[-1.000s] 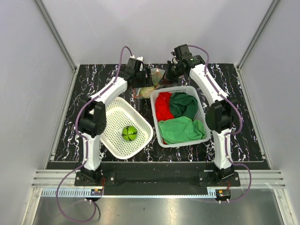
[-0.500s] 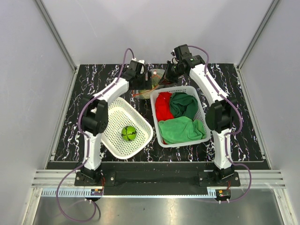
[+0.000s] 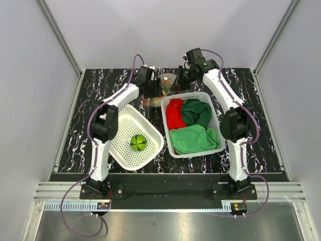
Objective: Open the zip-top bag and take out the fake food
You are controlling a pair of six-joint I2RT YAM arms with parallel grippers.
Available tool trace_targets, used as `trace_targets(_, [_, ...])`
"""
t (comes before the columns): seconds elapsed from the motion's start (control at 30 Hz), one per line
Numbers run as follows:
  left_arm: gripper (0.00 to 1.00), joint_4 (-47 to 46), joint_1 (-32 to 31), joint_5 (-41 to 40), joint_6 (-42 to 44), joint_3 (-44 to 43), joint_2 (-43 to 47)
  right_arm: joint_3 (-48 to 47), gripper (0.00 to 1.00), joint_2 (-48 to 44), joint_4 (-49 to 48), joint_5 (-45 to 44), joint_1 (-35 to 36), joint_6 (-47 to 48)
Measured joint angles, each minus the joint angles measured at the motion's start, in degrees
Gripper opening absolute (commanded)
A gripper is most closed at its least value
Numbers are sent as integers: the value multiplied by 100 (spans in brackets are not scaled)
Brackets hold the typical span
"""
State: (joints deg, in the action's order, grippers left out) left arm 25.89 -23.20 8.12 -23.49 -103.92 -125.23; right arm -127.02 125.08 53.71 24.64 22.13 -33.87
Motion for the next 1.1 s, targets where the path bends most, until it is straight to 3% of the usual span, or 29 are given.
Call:
trace_targets(0.2, [1,17,146,365,-90,-2,-31,33,0,0,-7,-7,-2,13])
trace_targets(0.53, [0,190,404,876,-374,-151,26,570,0,0,-138,-157,-13,216])
trace_targets(0.73, [0,0,549,1421,-1075,-243,446,708,0,0,-208,-164,-17,282])
trace_targets(1.1, [0,-2448,695,2411,-3202,1285,1974,686,0,-9,-348,-136,-354,210])
